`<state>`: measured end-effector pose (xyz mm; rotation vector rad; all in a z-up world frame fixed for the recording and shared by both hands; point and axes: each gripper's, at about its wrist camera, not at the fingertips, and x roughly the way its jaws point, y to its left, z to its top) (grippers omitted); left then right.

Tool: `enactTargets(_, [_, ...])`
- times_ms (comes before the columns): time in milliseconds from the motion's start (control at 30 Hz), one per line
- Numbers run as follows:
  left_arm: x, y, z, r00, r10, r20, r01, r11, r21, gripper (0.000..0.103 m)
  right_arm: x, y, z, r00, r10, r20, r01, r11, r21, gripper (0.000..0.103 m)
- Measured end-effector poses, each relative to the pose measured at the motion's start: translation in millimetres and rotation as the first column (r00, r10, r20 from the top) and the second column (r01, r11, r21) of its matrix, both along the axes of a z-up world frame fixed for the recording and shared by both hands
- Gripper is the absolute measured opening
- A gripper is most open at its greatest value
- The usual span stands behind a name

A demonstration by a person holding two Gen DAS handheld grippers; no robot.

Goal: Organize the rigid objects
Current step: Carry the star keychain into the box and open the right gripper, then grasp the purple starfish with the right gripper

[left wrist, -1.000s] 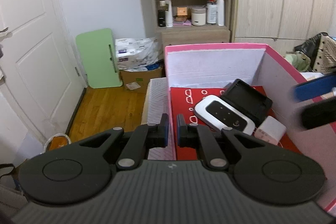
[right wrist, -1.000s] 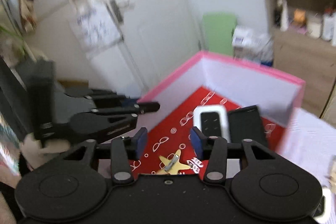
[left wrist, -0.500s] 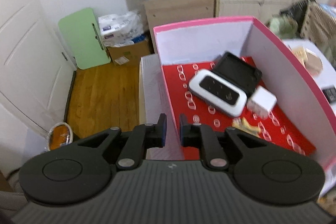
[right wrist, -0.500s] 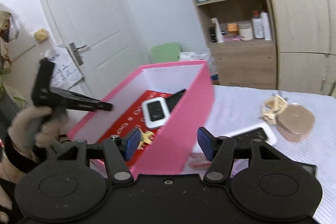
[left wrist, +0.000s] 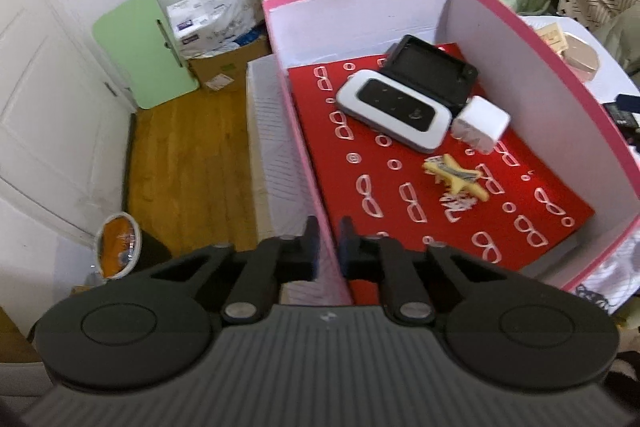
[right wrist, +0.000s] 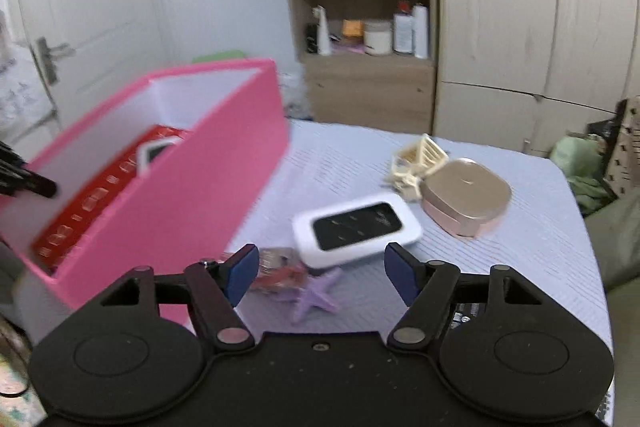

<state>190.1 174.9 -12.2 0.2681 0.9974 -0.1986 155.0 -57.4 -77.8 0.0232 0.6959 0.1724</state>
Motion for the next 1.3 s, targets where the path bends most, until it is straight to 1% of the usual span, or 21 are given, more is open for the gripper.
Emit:
enactTargets(67, [-4.2, -9.2, -1.5, 0.999, -0.019, 0.032, 0.017, 0.998, 0.056, 0.007, -1.7, 2.0, -2.4, 1.000, 0.022, -0.006, -0.022, 1.000, -0.010, 0.076])
enactTargets(100, [-8.1, -14.2, -2.3, 0.998, -0.030, 0.054, 0.025, 0.996, 0.086, 0.007, -2.3, 3.1, -3.3, 0.999, 0.030, -0.010, -0.030, 1.000, -0.006, 0.083])
enactTargets(167, [-12.9, -20.9, -3.7, 0.995, -0.049, 0.086, 0.038, 0.991, 0.125, 0.007, -3.3, 5.7, -6.6, 0.999, 0.050, -0.017, -0.050, 0.999, 0.014, 0.089])
enactTargets(200, [-14.4, -21.1, -3.8, 0.994, -0.047, 0.095, 0.035, 0.991, 0.127, 0.007, -2.9, 7.0, -8.5, 0.998, 0.061, -0.024, -0.060, 0.998, 0.028, 0.089])
enactTargets(300, [-13.2, -13.3, -2.0, 0.995, -0.036, 0.091, 0.028, 0.995, 0.091, 0.007, 1.0, 12.5, -14.1, 0.996, 0.067, -0.051, -0.063, 0.996, 0.066, 0.089])
enactTargets(333, [-12.9, -11.0, -1.3, 0.996, -0.034, 0.087, 0.028, 0.997, 0.078, 0.007, 3.3, 14.0, -16.0, 0.996, 0.062, -0.057, -0.057, 0.995, 0.077, 0.089])
enactTargets(400, [-13.1, -11.4, -1.9, 0.995, -0.039, 0.093, 0.032, 0.996, 0.081, 0.007, 8.6, 16.3, -19.4, 0.998, 0.027, -0.064, -0.022, 0.996, 0.085, 0.089])
enactTargets(500, [-15.0, -13.1, -2.8, 0.993, -0.050, 0.107, 0.040, 0.995, 0.094, 0.007, 13.9, 22.0, -23.2, 0.997, 0.024, -0.069, -0.020, 0.998, 0.061, 0.088])
enactTargets(600, [-14.8, -12.2, -3.1, 0.993, -0.051, 0.109, 0.041, 0.995, 0.090, 0.007, 12.9, 32.0, -28.9, 0.995, 0.055, -0.080, -0.056, 0.998, -0.020, 0.087])
enactTargets(667, [-15.0, -12.7, -3.5, 0.992, -0.052, 0.112, 0.042, 0.995, 0.087, 0.007, 12.1, 33.0, -32.5, 0.995, 0.066, -0.081, -0.069, 0.997, -0.031, 0.087])
enactTargets(733, [-15.8, -13.3, -4.2, 0.991, -0.055, 0.119, 0.044, 0.995, 0.092, 0.007, 16.0, 30.0, -35.2, 0.996, 0.033, -0.084, -0.035, 0.999, -0.024, 0.087])
enactTargets(767, [-16.5, -13.8, -4.4, 0.991, -0.057, 0.122, 0.046, 0.994, 0.096, 0.007, 16.7, 29.4, -36.2, 0.997, 0.018, -0.079, -0.022, 0.999, -0.038, 0.087])
enactTargets(833, [-18.4, -13.9, -4.4, 0.990, -0.062, 0.126, 0.049, 0.994, 0.101, 0.007, 14.5, 30.5, -36.5, 0.997, 0.038, -0.071, -0.043, 0.997, -0.069, 0.081])
enactTargets(900, [-18.6, -13.8, -4.3, 0.990, -0.063, 0.128, 0.050, 0.993, 0.104, 0.007, 8.5, 29.4, -32.3, 0.995, 0.070, -0.072, -0.074, 0.996, -0.052, 0.055])
enactTargets(933, [-18.5, -13.6, -4.0, 0.990, -0.063, 0.127, 0.050, 0.993, 0.103, 0.007, 6.4, 28.1, -30.6, 0.995, 0.069, -0.077, -0.073, 0.996, -0.054, 0.051])
enactTargets(967, [-18.8, -13.9, -4.3, 0.990, -0.063, 0.127, 0.050, 0.994, 0.100, 0.007, 4.0, 26.4, -29.6, 0.994, 0.072, -0.081, -0.077, 0.996, -0.056, 0.041])
enactTargets(1000, [-18.7, -13.6, -4.1, 0.990, -0.062, 0.126, 0.050, 0.994, 0.097, 0.008, 2.2, 23.6, -28.9, 0.994, 0.070, -0.083, -0.075, 0.996, -0.052, 0.037])
enactTargets(1167, [-19.2, -12.8, -4.1, 0.990, -0.060, 0.127, 0.048, 0.994, 0.095, 0.007, -7.1, 9.2, -26.5, 0.994, 0.041, -0.099, -0.042, 0.999, -0.006, 0.037])
enactTargets(1300, [-19.2, -12.7, -4.1, 0.990, -0.062, 0.128, 0.049, 0.994, 0.098, 0.007, -16.6, 2.8, -19.0, 0.996, 0.019, -0.087, -0.018, 1.000, 0.011, 0.037])
